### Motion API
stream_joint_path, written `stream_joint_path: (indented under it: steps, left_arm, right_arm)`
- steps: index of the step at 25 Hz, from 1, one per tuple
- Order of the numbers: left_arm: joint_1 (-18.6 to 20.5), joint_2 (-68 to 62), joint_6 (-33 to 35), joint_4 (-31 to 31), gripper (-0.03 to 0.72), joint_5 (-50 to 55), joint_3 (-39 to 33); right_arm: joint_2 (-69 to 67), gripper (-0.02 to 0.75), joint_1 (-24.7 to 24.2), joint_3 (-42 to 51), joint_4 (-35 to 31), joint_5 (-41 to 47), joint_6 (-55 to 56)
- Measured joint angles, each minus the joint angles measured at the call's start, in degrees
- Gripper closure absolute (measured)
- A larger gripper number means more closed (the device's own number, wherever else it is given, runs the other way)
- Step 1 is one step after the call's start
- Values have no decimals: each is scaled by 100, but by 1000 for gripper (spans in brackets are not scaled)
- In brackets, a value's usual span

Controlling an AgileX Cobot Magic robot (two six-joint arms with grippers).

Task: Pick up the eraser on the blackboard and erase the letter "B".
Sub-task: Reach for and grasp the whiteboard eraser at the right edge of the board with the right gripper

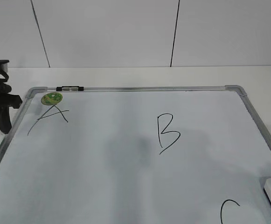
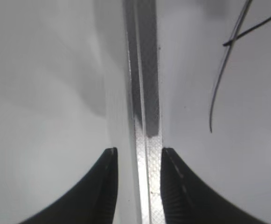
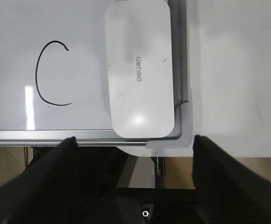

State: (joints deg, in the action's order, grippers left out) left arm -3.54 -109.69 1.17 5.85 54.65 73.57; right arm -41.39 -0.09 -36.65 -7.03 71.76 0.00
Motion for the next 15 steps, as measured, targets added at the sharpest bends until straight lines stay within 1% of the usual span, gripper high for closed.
stream_joint_path:
  steps: [8,10,11,15]
  left_arm:
    - [0,-367,0,0,453,-23,44]
    - [0,-380,10,4,467,-32,44]
    - [0,-380,10,18,495,-32,56]
    - [0,-380,-3,46,652,-32,64]
  right_arm:
    - [0,153,0,0,0,-11,0]
    - [0,153,0,0,0,-11,0]
    - [0,154,0,0,0,-11,0]
    - [0,154,0,0,-12,-11,0]
